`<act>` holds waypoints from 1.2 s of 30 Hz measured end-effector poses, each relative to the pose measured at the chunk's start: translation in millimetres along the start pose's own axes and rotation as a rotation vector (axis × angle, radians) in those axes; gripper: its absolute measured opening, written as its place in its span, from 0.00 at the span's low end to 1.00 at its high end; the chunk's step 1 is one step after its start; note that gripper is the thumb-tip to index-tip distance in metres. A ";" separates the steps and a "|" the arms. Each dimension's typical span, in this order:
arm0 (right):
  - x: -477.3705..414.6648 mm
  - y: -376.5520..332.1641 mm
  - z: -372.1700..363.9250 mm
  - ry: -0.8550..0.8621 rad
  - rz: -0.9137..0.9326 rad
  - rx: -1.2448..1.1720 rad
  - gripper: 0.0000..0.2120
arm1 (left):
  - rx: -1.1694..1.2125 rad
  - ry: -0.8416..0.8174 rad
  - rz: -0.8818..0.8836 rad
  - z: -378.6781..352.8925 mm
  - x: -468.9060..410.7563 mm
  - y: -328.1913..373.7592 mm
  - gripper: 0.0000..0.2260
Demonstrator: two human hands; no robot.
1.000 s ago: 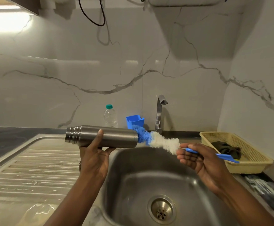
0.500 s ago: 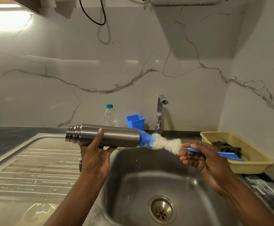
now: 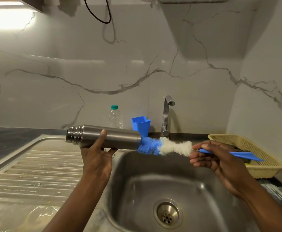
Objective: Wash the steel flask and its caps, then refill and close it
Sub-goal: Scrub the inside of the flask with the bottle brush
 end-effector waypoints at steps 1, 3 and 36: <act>-0.1 -2.3 0.1 -0.006 0.013 0.010 0.13 | 0.005 0.000 0.005 0.8 0.3 0.9 0.27; 0.3 -1.8 -4.4 -0.040 0.022 0.051 0.13 | -0.002 -0.013 0.023 -1.1 3.5 -2.1 0.31; 2.8 -10.3 -7.7 -0.123 0.108 0.094 0.16 | -0.032 -0.023 0.072 -5.3 9.9 -12.5 0.23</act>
Point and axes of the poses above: each hand's wrist, its own x-axis away from the middle knuckle, its own z-axis out of the back of the hand, y = z × x, the point moved 9 cm from there along -x, towards the middle knuckle, and after that the axes turned 5 degrees about z, right-handed, at the moved point
